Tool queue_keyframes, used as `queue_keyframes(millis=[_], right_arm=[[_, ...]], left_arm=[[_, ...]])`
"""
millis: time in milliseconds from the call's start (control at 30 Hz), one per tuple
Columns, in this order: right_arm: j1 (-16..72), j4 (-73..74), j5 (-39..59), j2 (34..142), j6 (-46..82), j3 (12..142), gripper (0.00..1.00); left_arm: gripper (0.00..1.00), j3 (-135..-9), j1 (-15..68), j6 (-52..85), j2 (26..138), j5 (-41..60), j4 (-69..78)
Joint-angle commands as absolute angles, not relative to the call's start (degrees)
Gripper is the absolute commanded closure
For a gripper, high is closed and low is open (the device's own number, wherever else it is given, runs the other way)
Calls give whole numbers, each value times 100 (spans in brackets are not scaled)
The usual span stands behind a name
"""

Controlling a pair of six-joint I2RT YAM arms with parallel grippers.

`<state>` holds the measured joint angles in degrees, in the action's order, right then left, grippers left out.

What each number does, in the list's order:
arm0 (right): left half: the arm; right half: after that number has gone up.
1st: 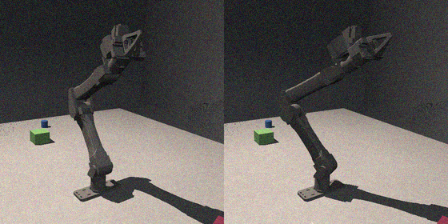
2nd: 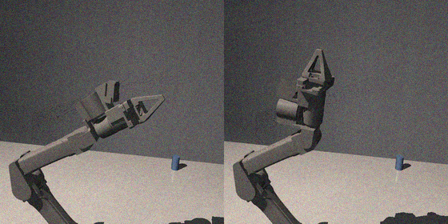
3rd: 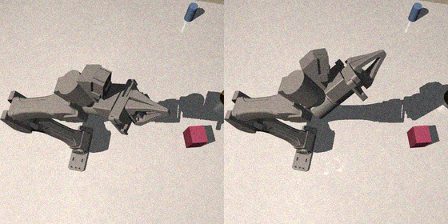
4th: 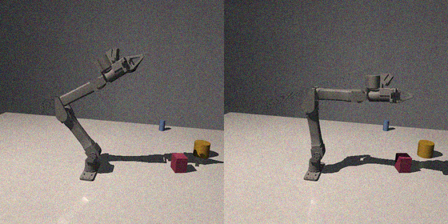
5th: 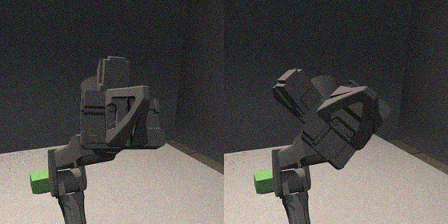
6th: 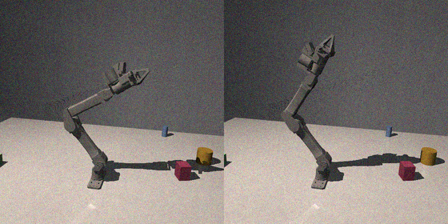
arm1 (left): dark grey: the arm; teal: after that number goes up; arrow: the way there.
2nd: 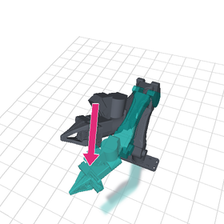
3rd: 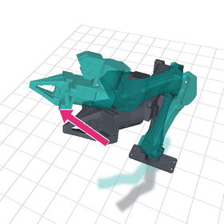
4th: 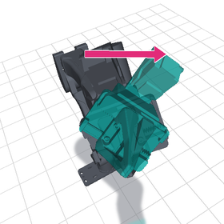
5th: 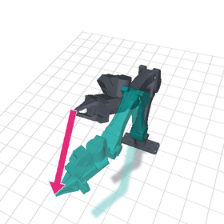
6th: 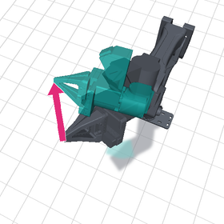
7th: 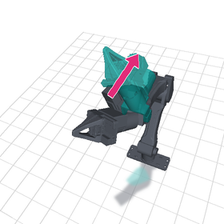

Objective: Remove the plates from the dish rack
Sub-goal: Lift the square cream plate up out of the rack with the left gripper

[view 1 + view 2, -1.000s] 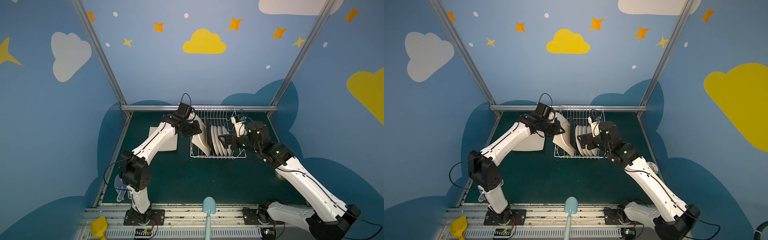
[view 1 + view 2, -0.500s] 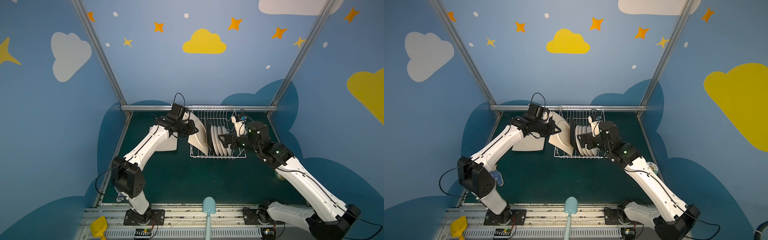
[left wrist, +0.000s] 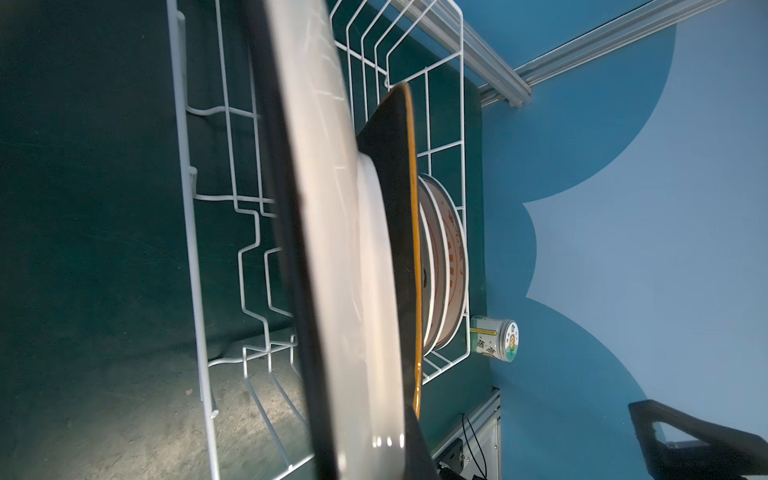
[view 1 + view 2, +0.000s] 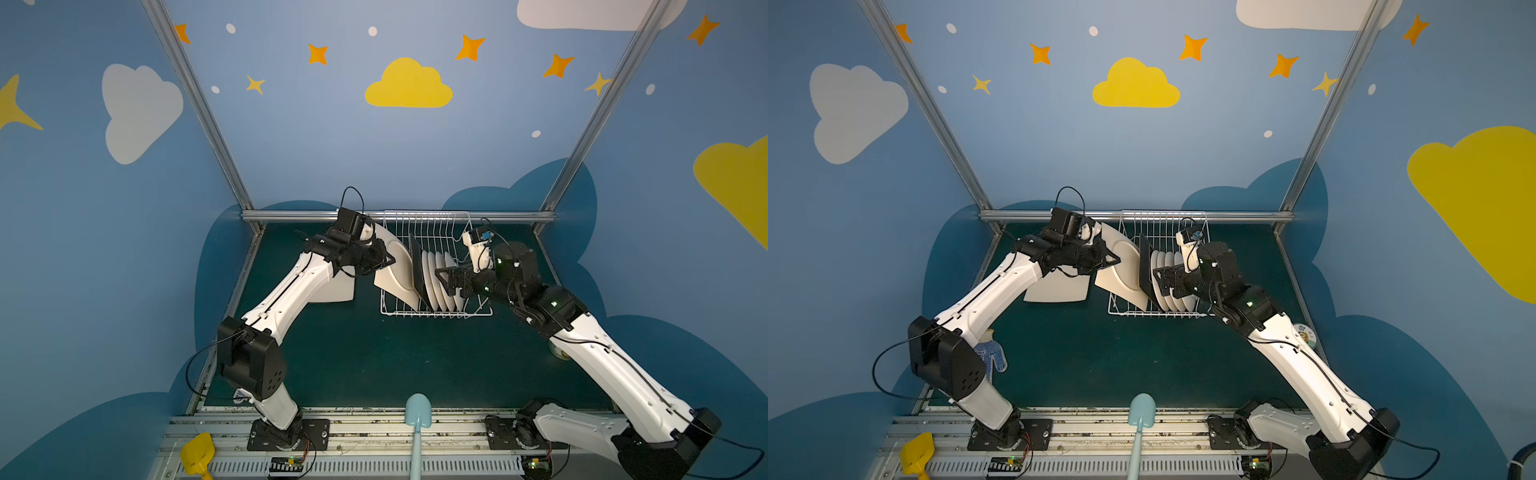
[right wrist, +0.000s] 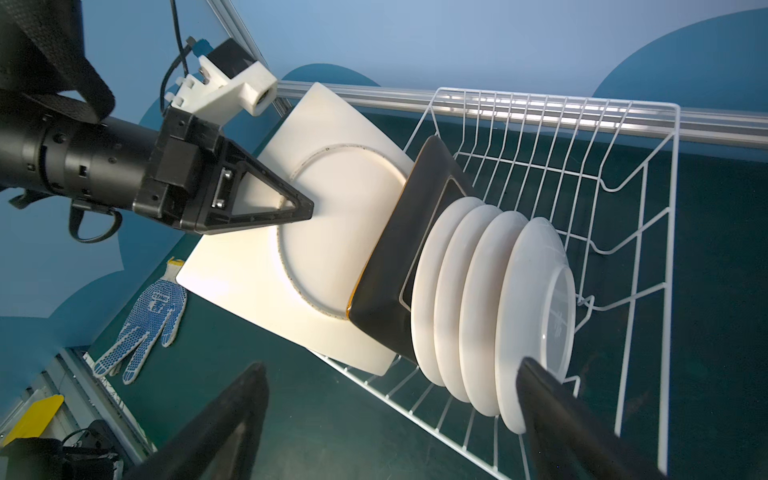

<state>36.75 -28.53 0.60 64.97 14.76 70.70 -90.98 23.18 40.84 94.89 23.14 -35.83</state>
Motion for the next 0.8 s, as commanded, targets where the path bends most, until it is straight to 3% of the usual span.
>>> queue_keyframes(millis=[0,767], right_arm=[[3718,-2742,138,6547,1538,7097,7],[3722,-2751,149,6609,1593,7204,8]], left_arm=[[97,-9214,2244,4091,9012,2634,-2803],[97,-9756,1847,2889,8730,2496,-3412]])
